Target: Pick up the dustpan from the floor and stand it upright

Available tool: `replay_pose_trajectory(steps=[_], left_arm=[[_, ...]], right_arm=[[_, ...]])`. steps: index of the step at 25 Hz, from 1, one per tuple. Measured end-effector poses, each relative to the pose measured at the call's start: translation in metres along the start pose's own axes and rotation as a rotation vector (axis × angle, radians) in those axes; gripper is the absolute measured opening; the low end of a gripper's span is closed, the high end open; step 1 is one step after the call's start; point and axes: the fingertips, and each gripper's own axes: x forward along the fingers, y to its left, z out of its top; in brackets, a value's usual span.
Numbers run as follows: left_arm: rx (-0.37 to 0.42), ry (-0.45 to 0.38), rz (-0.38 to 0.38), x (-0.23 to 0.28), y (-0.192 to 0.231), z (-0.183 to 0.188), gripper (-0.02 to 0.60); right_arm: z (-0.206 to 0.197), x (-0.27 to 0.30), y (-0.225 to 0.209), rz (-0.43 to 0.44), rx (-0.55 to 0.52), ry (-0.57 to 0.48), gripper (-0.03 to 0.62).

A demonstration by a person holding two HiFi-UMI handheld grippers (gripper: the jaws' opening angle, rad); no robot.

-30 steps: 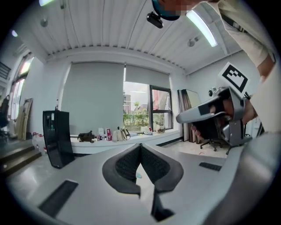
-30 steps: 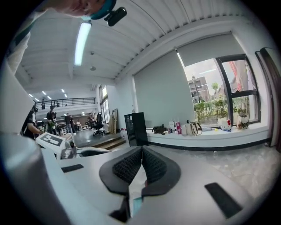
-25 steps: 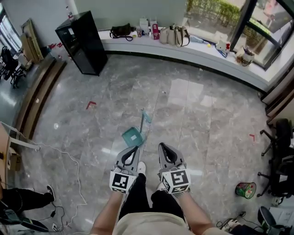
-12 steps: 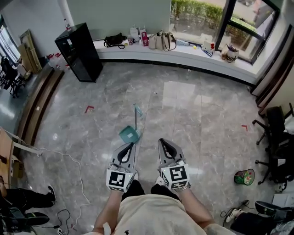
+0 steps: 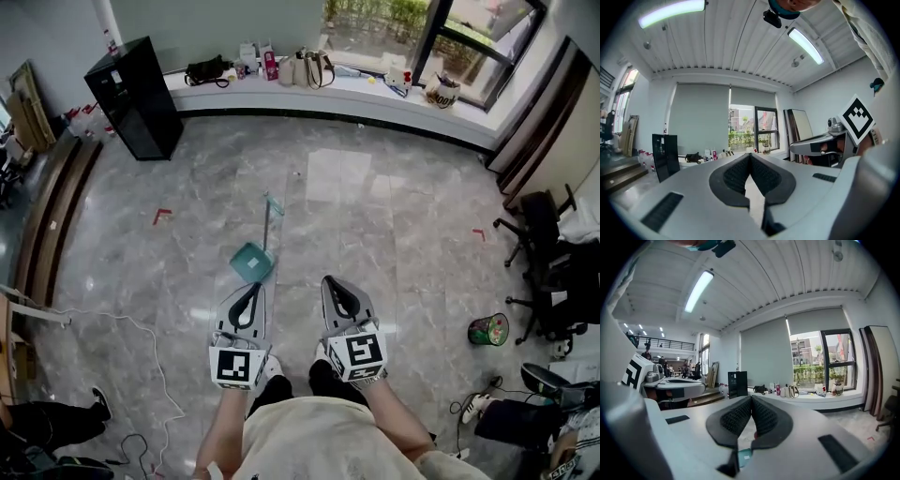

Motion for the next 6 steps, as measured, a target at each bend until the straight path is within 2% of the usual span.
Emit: replay_pose_trajectory(steps=[6], left_arm=[[0.043, -0.033, -0.007, -0.065, 0.058, 0.003, 0.009]], right_arm=[[0.021, 0.007, 0.085, 0.002, -0.035, -0.056, 0.018]])
